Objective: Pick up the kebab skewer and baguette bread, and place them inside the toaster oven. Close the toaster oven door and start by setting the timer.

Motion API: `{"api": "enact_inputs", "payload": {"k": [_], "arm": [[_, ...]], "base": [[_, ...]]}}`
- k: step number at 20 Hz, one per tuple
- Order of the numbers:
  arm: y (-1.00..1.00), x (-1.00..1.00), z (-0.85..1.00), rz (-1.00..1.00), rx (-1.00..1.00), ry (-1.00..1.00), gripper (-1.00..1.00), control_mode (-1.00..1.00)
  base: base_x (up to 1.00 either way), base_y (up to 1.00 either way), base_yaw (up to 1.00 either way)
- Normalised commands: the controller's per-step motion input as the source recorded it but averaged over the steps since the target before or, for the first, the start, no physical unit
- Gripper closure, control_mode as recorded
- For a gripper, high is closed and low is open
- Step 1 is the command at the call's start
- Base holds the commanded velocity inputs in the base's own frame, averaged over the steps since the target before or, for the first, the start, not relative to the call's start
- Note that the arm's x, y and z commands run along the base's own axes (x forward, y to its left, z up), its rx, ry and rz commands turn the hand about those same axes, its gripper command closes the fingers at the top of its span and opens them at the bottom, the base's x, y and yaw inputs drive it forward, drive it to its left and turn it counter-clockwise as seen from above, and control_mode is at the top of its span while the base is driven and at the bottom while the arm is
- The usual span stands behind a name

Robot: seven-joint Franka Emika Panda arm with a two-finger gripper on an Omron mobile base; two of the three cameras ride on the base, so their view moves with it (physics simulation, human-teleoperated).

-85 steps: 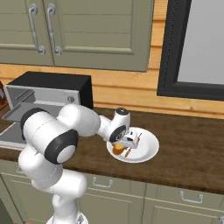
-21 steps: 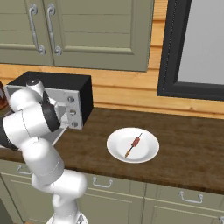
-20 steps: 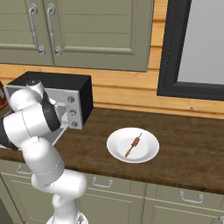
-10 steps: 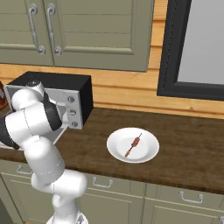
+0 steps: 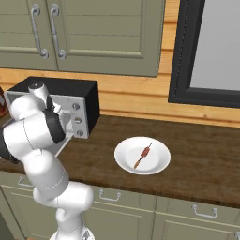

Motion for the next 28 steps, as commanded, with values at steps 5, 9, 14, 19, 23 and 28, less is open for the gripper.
{"api": "enact_inputs", "payload": {"k": [5, 9, 14, 19, 23, 28], "arm": [[-0.71, -0.32, 0.31, -0.02, 0.0, -0.01, -1.0, -1.0], [-1.0, -0.63, 0.05, -0.07, 0.0, 0.0, -1.0, -1.0], [-1.0, -0.5, 0.02, -0.07, 0.0, 0.05, -1.0, -1.0], [-1.0, -0.26, 0.0, -0.07, 0.0, 0.14, -1.0, -1.0], [-1.0, -0.05, 0.0, -0.04, 0.0, 0.12, -1.0, -1.0], [-1.0, 0.12, -0.15, 0.0, -0.03, 0.1, -1.0, -1.0]], "base": [[0.0, 0.0, 0.0], [0.0, 0.0, 0.0], [0.0, 0.0, 0.0], [0.0, 0.0, 0.0], [0.0, 0.0, 0.0], [0.0, 0.0, 0.0]]}}
